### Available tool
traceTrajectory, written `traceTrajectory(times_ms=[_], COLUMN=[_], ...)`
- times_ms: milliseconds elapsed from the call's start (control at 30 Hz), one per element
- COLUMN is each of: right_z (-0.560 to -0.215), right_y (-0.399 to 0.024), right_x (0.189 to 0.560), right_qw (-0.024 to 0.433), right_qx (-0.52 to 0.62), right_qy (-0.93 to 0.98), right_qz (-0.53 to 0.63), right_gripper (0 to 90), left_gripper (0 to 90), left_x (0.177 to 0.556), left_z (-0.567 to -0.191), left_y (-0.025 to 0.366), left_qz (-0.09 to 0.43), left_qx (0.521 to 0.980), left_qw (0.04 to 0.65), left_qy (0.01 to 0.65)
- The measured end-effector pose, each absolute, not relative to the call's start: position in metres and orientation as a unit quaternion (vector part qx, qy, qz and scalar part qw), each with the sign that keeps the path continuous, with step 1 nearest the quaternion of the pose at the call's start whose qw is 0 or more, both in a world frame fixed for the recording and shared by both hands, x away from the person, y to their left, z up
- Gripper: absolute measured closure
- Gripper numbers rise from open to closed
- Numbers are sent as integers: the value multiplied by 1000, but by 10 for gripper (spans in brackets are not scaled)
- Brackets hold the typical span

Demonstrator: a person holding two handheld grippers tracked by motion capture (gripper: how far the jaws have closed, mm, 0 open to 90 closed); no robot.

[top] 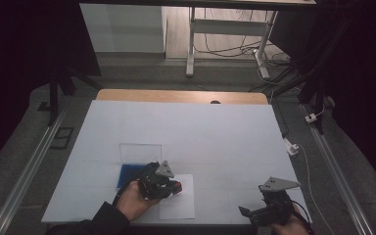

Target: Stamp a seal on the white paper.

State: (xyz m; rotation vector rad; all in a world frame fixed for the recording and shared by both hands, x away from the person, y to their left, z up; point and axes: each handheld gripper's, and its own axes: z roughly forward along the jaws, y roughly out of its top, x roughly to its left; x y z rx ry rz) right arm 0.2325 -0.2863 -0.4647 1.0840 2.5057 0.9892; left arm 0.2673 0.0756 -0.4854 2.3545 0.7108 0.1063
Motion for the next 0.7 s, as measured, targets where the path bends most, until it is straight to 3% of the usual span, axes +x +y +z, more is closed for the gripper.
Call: traceTrajectory(times_ms=[700], right_z=[-465], right_y=[-287], right_x=[232], right_qw=[118], right_qx=[370], right_qy=[857], right_qz=[339], right_gripper=[0], left_gripper=[798], left_x=[262], left_z=[-469], left_y=[98], left_qz=[43], left_qx=[892], left_qw=[354], left_qy=[278])
